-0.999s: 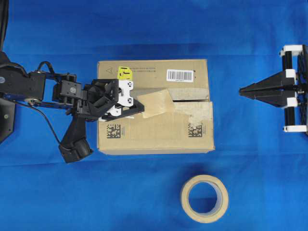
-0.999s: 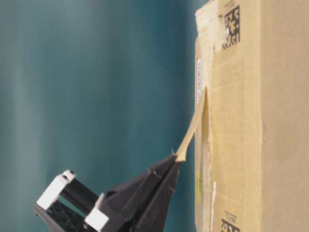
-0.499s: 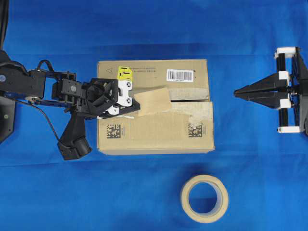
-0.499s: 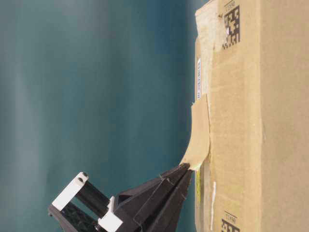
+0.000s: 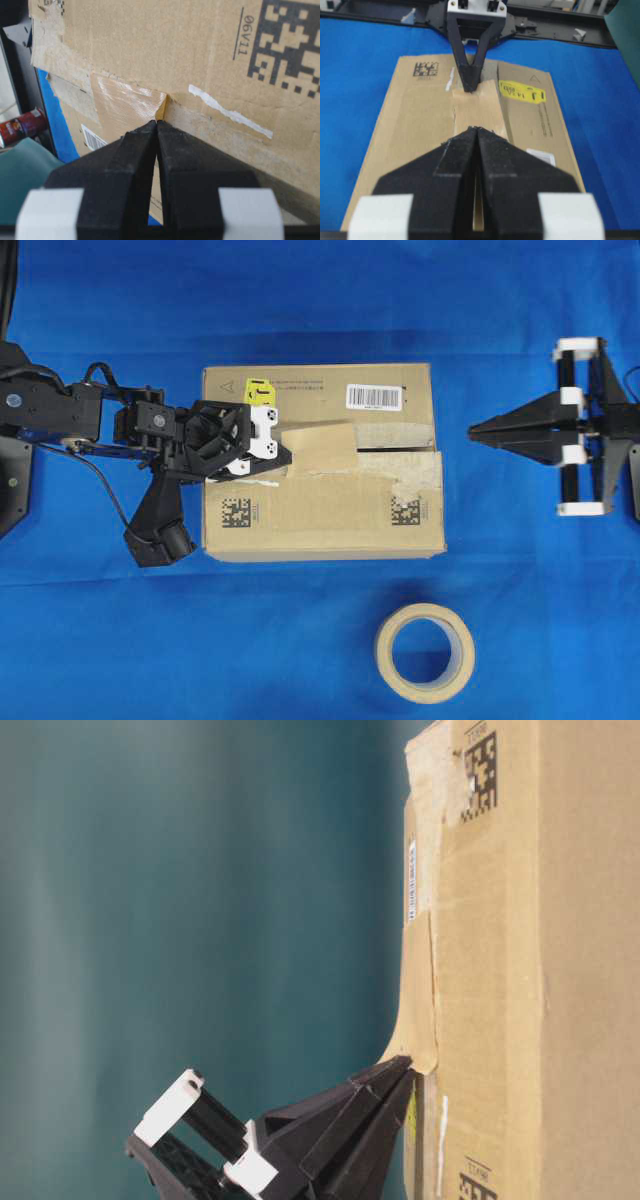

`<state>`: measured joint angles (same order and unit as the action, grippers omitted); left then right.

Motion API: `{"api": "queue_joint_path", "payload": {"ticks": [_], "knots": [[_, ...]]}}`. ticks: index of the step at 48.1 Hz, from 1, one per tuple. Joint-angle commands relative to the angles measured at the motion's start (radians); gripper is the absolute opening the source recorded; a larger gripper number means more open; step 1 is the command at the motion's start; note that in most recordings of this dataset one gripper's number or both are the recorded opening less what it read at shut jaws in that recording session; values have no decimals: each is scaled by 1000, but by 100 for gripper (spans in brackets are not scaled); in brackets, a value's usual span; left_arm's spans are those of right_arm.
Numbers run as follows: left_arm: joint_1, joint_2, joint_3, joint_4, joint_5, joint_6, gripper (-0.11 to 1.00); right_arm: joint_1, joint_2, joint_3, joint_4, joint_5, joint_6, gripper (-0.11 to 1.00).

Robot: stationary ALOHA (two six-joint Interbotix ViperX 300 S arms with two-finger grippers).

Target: Apply tape along the seams of the closed cardboard box to seal it securely.

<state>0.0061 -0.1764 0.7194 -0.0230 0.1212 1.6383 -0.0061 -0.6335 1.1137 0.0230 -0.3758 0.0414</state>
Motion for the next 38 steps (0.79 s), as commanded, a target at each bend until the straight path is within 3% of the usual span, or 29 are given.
{"api": "queue_joint_path", "payload": {"ticks": [1,14,25,38], "knots": [[3,-11,-11,2,-5,-2,0,0,60,-57,5,-31,3,0],[3,-9,-12,2,-3,-2,0,0,262,-204,31,-32,14,3],[3,-9,-12,2,-5,-2,0,-6,390,-318,40,-35,14,62],[3,-9,-12,2,-5,-2,0,-15,465,-385,40,-23,11,55]]}}
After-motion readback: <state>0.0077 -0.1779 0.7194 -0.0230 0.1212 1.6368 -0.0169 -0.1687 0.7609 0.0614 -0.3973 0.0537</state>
